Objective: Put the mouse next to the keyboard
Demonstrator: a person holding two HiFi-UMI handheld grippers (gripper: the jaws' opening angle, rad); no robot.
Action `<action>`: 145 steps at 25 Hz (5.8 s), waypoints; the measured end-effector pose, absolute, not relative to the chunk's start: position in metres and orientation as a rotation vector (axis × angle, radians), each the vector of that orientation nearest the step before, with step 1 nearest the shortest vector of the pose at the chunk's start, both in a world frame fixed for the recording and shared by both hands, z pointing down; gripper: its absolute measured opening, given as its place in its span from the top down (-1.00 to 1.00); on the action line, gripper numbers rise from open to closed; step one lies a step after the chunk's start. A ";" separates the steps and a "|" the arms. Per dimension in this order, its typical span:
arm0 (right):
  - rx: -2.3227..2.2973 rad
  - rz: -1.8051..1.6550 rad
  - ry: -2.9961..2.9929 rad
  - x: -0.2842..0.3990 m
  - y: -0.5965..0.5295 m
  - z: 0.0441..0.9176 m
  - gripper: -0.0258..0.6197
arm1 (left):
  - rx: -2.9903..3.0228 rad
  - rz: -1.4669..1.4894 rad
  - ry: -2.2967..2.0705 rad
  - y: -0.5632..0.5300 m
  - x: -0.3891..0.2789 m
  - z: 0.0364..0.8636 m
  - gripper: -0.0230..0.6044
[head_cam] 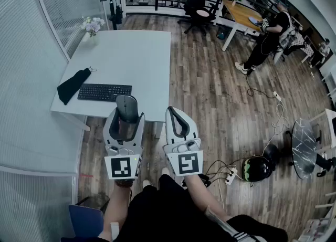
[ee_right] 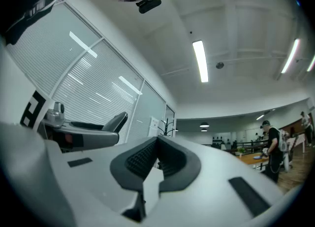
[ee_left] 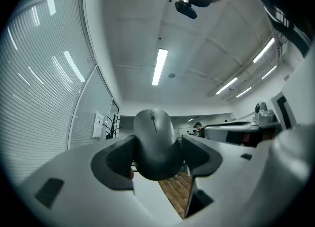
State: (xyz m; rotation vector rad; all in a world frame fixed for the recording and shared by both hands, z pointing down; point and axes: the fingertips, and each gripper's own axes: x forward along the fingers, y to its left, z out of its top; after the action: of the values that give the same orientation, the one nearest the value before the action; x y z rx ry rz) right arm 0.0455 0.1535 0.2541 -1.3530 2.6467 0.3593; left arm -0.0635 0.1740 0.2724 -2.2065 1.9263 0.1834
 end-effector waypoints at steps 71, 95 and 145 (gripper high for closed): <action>-1.363 0.248 2.774 0.001 -0.116 0.308 0.92 | -2.219 0.178 1.938 -0.091 -0.103 0.307 -0.03; -1.449 0.294 2.742 -0.035 -0.190 0.320 0.92 | -2.262 0.188 1.937 -0.164 -0.147 0.346 -0.03; -1.604 0.228 2.718 0.019 -0.252 0.346 0.92 | -2.527 -0.305 2.091 -0.228 -0.140 0.535 -0.04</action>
State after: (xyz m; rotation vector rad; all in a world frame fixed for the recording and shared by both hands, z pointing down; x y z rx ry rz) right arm 0.0188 -0.2516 0.3459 -1.6043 2.7176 0.2282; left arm -0.1403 -0.2277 0.5351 -2.5267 2.0910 -0.3053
